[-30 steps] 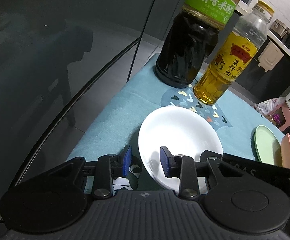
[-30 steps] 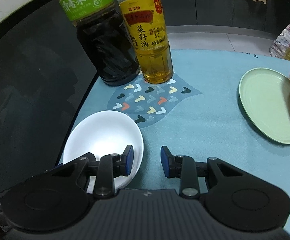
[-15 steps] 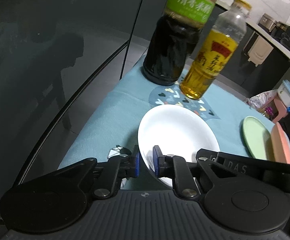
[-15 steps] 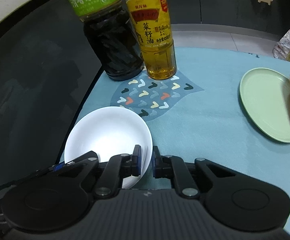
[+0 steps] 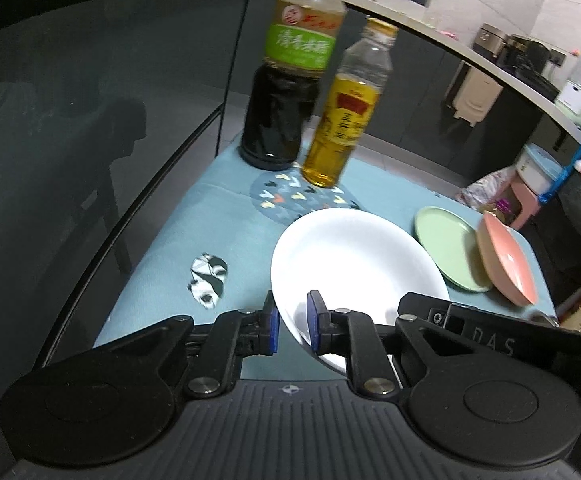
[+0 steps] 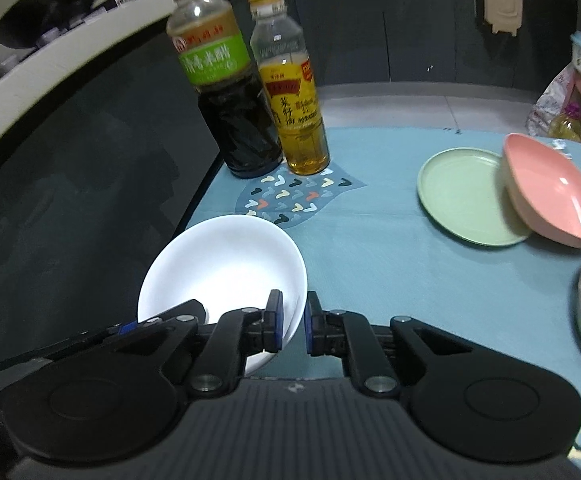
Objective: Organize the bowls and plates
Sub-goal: 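Carry the white plate to the black bowl and lower it onto the white bowl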
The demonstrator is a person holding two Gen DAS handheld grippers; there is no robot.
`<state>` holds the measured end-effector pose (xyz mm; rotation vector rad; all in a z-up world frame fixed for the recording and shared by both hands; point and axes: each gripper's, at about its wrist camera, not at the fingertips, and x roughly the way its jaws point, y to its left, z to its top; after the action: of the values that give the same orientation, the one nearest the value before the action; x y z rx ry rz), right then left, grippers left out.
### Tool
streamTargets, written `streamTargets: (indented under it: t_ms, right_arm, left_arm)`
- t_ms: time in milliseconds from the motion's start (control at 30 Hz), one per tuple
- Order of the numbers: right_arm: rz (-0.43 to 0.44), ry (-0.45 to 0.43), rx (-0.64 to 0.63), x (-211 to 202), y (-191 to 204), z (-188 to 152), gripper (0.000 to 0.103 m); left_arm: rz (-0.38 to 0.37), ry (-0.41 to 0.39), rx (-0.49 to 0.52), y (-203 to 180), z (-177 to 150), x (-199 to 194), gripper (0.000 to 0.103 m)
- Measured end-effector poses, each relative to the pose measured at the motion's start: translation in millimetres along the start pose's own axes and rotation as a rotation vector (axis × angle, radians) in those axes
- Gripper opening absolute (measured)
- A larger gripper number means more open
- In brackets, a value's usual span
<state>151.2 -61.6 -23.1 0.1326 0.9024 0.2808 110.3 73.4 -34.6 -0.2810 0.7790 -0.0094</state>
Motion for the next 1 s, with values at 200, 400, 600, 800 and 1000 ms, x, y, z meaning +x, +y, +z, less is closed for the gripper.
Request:
streamTargets:
  t_ms: [200, 400, 600, 800, 1000]
  right_arm:
    - [0.000, -0.025, 0.015, -34, -6, -21, 0.010]
    - [0.001, -0.039, 0.035, -59, -10, -41, 0.011]
    - [-0.002, -0.046, 0.041, -81, -12, -65, 0.012]
    - [-0.010, -0.038, 0.060, -94, -18, -86, 0.013]
    - [-0.019, -0.036, 0.075, -102, -25, -102, 0.013]
  left_arm:
    - [-0.020, -0.006, 0.037, -12, -18, -26, 0.014]
    - [-0.049, 0.003, 0.068, -18, -38, -50, 0.014]
    - [-0.063, 0.019, 0.095, -24, -58, -66, 0.015]
    - [-0.078, 0.037, 0.127, -30, -78, -77, 0.015]
    - [-0.080, 0.053, 0.156, -36, -92, -82, 0.016]
